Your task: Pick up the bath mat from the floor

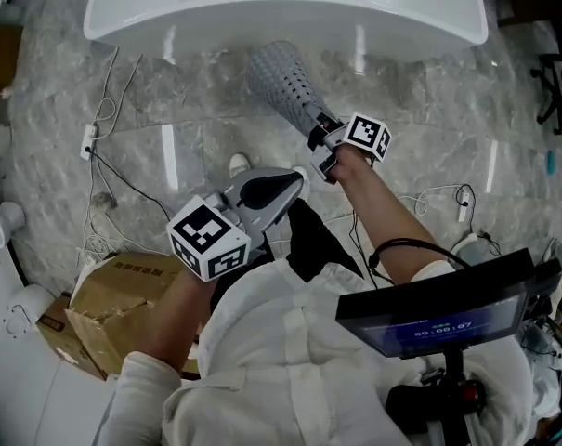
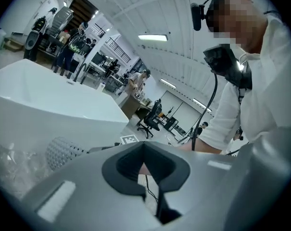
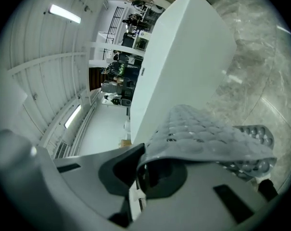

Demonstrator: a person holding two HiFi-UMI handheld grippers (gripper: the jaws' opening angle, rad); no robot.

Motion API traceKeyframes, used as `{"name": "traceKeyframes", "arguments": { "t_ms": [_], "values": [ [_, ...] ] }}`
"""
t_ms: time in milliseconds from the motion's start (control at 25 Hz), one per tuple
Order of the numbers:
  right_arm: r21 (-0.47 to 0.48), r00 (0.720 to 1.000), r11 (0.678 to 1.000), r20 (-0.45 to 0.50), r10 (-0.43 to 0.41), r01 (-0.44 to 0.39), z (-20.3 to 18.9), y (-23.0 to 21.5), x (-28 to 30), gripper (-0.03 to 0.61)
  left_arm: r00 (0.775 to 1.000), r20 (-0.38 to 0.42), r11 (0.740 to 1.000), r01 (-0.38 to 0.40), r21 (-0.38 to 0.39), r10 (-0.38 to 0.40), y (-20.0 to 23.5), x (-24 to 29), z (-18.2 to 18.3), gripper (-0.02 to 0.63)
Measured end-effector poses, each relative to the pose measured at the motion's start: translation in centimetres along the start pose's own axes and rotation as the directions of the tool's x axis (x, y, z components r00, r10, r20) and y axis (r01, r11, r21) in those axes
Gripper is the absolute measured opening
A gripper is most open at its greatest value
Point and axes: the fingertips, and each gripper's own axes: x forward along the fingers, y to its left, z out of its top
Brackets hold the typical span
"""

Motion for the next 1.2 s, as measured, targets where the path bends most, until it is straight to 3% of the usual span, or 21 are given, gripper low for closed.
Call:
{"name": "traceKeyframes", "arguments": {
  "t_ms": [480,720,960,1200],
  "values": [
    [-0.036,0.984,0.984,0.031,0.174,-0.172,-0.9,14.4,-7.2,0.011,0.994,0.111,0.995,-0.013,0.099,0.002,-9.6,-5.4,6.1,0.006],
    [-0.096,0.967,0.965,0.05,0.249,-0.243,-4.3,20.9,-11.4,0.011,0.988,0.153,0.993,-0.021,0.118,0.003,-13.0,-10.1,5.6,0.006],
    [-0.133,0.97,0.965,0.063,0.235,-0.225,-4.9,23.0,-13.2,0.011,0.991,0.136,0.989,-0.027,0.147,0.006,-13.6,-11.0,5.4,0.006],
    [-0.161,0.963,0.959,0.1,0.25,-0.232,-9.6,25.1,-15.6,0.011,0.987,0.163,0.989,-0.032,0.145,0.008,-15.6,-16.2,3.1,0.006]
  ]
}}
